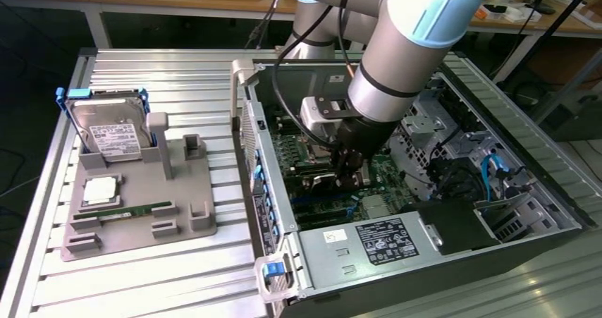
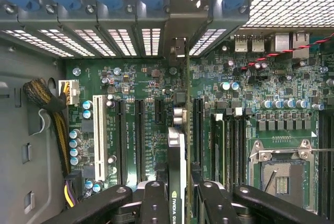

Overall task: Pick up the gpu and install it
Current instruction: 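Insert the gpu into the slot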

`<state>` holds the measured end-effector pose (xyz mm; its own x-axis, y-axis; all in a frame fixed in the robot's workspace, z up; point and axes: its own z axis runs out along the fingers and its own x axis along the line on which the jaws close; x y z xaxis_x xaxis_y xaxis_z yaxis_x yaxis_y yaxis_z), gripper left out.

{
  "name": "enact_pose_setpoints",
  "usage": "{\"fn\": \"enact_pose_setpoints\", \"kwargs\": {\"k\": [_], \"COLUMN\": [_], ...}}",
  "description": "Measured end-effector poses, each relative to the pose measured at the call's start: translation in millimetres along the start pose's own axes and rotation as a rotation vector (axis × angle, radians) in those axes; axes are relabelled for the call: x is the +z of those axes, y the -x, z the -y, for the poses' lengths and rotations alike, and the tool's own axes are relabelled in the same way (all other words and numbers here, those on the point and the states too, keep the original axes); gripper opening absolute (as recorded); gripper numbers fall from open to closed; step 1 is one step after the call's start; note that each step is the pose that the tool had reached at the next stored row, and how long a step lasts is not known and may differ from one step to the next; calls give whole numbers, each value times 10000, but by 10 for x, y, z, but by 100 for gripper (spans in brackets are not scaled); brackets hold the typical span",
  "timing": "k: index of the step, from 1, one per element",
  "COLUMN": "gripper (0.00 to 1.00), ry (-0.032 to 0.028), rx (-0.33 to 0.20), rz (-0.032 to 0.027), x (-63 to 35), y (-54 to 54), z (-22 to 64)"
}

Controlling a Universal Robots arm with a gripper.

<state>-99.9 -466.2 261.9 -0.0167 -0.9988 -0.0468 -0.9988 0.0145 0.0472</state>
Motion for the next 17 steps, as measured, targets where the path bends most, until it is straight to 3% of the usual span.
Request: {"fn": "enact_pose_setpoints", "kwargs": {"k": [17], "gripper": [27], "ry": [0], "rx": [-2], "rz": [1], "x": [1], "y": [-22], "z": [-7]}}
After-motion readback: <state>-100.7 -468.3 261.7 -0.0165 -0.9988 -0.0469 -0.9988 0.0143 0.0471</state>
